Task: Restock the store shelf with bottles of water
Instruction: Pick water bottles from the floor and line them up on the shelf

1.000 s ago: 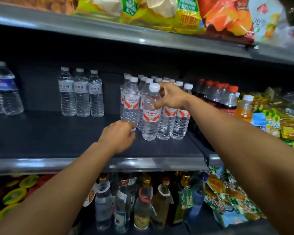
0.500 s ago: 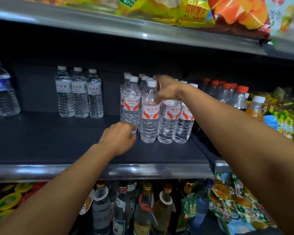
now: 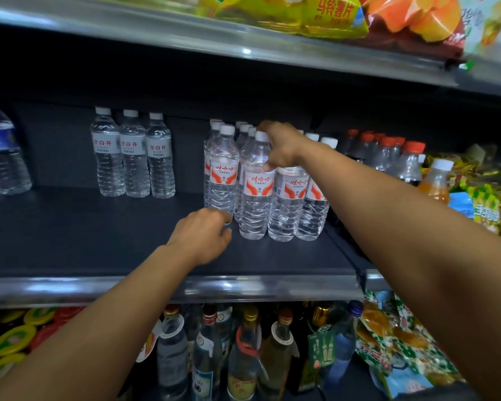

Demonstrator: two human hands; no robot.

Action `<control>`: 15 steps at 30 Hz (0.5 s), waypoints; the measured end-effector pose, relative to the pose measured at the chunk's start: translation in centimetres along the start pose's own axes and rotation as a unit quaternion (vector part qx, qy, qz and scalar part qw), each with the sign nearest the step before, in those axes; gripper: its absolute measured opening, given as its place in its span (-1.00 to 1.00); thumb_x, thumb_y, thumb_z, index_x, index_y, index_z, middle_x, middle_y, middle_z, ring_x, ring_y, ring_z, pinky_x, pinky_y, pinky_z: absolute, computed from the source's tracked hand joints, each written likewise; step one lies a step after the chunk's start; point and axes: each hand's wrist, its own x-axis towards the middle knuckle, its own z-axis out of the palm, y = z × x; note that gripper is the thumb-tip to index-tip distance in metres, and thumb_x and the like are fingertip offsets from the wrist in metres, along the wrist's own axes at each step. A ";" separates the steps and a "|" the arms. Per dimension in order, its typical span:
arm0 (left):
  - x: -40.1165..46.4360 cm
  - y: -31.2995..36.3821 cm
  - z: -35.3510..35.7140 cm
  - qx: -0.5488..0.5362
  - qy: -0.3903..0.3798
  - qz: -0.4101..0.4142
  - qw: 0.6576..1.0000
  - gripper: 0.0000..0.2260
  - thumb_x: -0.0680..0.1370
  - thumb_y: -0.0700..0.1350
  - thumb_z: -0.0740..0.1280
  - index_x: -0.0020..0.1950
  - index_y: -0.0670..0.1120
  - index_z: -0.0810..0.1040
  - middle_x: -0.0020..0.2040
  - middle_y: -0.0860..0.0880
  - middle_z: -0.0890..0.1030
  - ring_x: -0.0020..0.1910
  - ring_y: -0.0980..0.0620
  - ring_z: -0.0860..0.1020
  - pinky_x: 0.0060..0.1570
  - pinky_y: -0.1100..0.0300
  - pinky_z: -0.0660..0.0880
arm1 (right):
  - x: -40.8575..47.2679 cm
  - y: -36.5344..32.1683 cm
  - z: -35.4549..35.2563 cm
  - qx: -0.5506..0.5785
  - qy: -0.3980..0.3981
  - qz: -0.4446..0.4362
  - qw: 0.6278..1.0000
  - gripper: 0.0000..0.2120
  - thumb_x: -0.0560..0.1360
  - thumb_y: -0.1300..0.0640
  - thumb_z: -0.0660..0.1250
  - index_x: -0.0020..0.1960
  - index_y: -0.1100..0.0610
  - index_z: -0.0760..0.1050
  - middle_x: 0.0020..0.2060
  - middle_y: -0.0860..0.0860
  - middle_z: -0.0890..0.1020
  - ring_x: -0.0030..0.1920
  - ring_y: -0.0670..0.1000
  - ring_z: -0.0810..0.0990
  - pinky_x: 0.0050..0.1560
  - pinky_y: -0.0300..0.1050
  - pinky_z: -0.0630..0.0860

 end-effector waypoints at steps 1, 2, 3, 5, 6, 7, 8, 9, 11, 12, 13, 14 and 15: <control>-0.1 0.0 0.0 0.001 -0.003 -0.001 1.000 -0.78 0.58 -0.03 0.20 0.14 -0.07 0.53 0.13 -0.06 0.56 0.09 -0.14 0.52 -0.03 0.06 0.48 | -0.1 0.0 0.1 -0.003 0.004 -0.002 1.000 -0.14 0.34 0.22 0.55 0.51 0.14 0.17 0.38 0.19 0.39 0.37 0.21 0.39 0.22 -0.07 0.39; -0.1 0.1 0.0 0.001 -0.005 0.000 1.000 -0.78 0.58 -0.03 0.19 0.15 -0.07 0.53 0.13 -0.06 0.56 0.09 -0.14 0.52 -0.03 0.06 0.47 | -0.2 0.0 0.2 -0.008 0.009 -0.006 1.000 -0.14 0.35 0.22 0.55 0.51 0.15 0.16 0.39 0.20 0.38 0.38 0.21 0.37 0.24 -0.07 0.39; -0.2 0.2 0.0 0.002 -0.006 0.000 1.000 -0.77 0.58 -0.03 0.19 0.15 -0.07 0.52 0.13 -0.06 0.56 0.10 -0.14 0.52 -0.03 0.06 0.46 | -0.4 0.0 0.3 -0.015 0.013 -0.009 1.000 -0.14 0.36 0.22 0.54 0.51 0.16 0.15 0.39 0.20 0.37 0.39 0.21 0.36 0.26 -0.07 0.38; -0.4 0.4 -0.2 0.005 -0.007 0.002 1.000 -0.77 0.58 -0.02 0.19 0.16 -0.07 0.52 0.13 -0.06 0.56 0.10 -0.14 0.52 -0.03 0.05 0.46 | -0.7 -0.1 0.2 -0.035 0.025 -0.015 0.999 -0.16 0.37 0.23 0.53 0.51 0.17 0.15 0.40 0.20 0.35 0.39 0.21 0.34 0.28 -0.06 0.36; -0.6 0.6 -0.4 0.007 -0.006 0.003 1.000 -0.77 0.58 -0.02 0.19 0.16 -0.07 0.52 0.13 -0.06 0.56 0.10 -0.14 0.52 -0.04 0.06 0.46 | -0.9 -0.1 0.2 -0.042 0.032 -0.019 0.998 -0.19 0.38 0.24 0.52 0.50 0.18 0.16 0.39 0.20 0.35 0.38 0.21 0.36 0.27 -0.06 0.37; -0.7 0.8 -0.6 0.009 -0.003 0.003 1.000 -0.77 0.58 -0.03 0.19 0.15 -0.07 0.52 0.12 -0.06 0.56 0.09 -0.14 0.52 -0.06 0.06 0.45 | -1.2 -0.2 0.1 -0.048 0.040 -0.024 0.998 -0.23 0.40 0.26 0.49 0.49 0.18 0.17 0.36 0.19 0.37 0.35 0.21 0.38 0.25 -0.06 0.39; -0.9 1.0 -0.8 0.010 0.002 0.005 1.000 -0.79 0.58 -0.03 0.19 0.12 -0.08 0.52 0.10 -0.07 0.57 0.08 -0.14 0.52 -0.10 0.08 0.43 | -1.6 -0.2 0.0 -0.052 0.048 -0.029 0.997 -0.27 0.42 0.26 0.46 0.48 0.18 0.18 0.34 0.19 0.38 0.32 0.20 0.41 0.22 -0.04 0.40; -1.1 1.2 -1.1 0.012 0.006 0.008 1.000 -0.81 0.58 -0.04 0.19 0.07 -0.09 0.52 0.08 -0.07 0.57 0.06 -0.14 0.52 -0.14 0.11 0.39 | -2.1 -0.3 -0.1 -0.056 0.057 -0.032 0.996 -0.31 0.44 0.26 0.44 0.47 0.18 0.19 0.32 0.19 0.38 0.30 0.20 0.42 0.22 -0.02 0.42; -1.8 1.9 -1.8 0.017 0.014 0.015 1.000 -0.84 0.58 -0.05 0.19 -0.01 -0.11 0.50 0.04 -0.08 0.56 0.02 -0.13 0.52 -0.18 0.13 0.33 | -3.5 -0.2 -0.3 -0.067 0.068 -0.037 0.995 -0.37 0.45 0.22 0.42 0.44 0.19 0.24 0.30 0.18 0.40 0.27 0.20 0.44 0.22 0.04 0.46; -2.2 2.2 -2.2 0.020 0.016 0.017 1.000 -0.85 0.58 -0.06 0.19 -0.03 -0.12 0.49 0.03 -0.08 0.56 0.00 -0.13 0.51 -0.19 0.13 0.33 | -4.4 -0.2 -0.3 -0.074 0.068 -0.040 0.994 -0.41 0.45 0.19 0.42 0.41 0.20 0.27 0.28 0.18 0.41 0.25 0.20 0.46 0.21 0.08 0.47; -2.6 2.7 -2.7 0.025 0.017 0.017 0.999 -0.85 0.58 -0.07 0.19 -0.05 -0.12 0.48 0.02 -0.08 0.55 -0.01 -0.14 0.51 -0.20 0.13 0.33 | -5.5 -0.2 -0.3 -0.080 0.062 -0.042 0.994 -0.45 0.45 0.17 0.41 0.38 0.21 0.31 0.27 0.18 0.42 0.23 0.20 0.47 0.19 0.09 0.48; -3.2 3.1 -3.0 0.029 0.016 0.016 0.999 -0.86 0.58 -0.08 0.19 -0.06 -0.12 0.47 0.02 -0.09 0.55 -0.02 -0.14 0.51 -0.21 0.12 0.33 | -6.8 -0.2 -0.2 -0.084 0.052 -0.045 0.994 -0.47 0.46 0.15 0.41 0.36 0.21 0.33 0.27 0.18 0.43 0.23 0.21 0.47 0.19 0.11 0.48; -3.8 3.6 -3.4 0.032 0.015 0.015 0.999 -0.87 0.58 -0.08 0.19 -0.08 -0.12 0.45 0.01 -0.10 0.55 -0.03 -0.15 0.51 -0.21 0.11 0.34 | -8.3 -0.3 0.1 -0.086 0.041 -0.048 0.994 -0.48 0.47 0.13 0.40 0.36 0.21 0.34 0.28 0.18 0.43 0.25 0.21 0.46 0.21 0.12 0.46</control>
